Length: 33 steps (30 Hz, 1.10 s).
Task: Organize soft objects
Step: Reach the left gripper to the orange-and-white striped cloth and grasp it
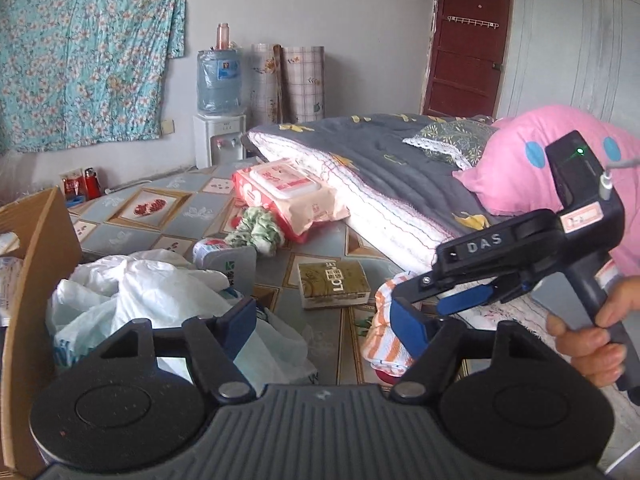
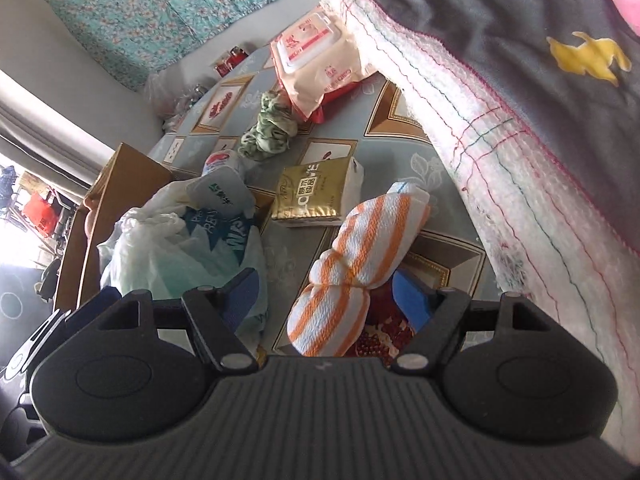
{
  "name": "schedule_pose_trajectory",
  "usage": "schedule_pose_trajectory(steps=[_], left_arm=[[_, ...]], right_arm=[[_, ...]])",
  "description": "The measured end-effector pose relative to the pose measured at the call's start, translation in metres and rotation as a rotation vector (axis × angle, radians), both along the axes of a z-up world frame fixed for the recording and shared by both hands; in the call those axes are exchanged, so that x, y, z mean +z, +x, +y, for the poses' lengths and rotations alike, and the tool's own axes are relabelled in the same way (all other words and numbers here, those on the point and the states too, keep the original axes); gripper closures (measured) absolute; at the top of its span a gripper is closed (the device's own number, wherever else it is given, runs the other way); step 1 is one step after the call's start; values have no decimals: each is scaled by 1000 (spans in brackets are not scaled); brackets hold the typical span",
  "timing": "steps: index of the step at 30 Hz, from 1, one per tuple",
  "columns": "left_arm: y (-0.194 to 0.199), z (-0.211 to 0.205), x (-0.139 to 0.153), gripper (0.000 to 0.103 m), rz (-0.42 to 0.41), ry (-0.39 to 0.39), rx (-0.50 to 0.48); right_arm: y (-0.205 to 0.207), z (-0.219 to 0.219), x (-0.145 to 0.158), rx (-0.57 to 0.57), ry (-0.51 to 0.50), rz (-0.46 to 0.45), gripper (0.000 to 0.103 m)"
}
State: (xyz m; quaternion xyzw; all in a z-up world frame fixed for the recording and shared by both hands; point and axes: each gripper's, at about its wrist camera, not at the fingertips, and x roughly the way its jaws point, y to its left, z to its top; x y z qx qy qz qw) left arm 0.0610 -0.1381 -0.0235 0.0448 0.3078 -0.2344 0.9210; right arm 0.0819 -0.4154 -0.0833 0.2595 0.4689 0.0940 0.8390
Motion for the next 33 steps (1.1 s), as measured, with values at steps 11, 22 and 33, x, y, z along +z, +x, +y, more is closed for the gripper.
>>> schedule_pose_trajectory(steps=[11,22,33], left_arm=[[12,-28,-26,28,80,-11,-110],[18,-41,-39,28,129,-16,-144],[42,-74,-65,38,218,76,-128]], right_arm=[[14,-3,-22,-33,59,57,34],[18,-12,-35,-50,152,60,62],[29,10,-25,158,176,57,62]])
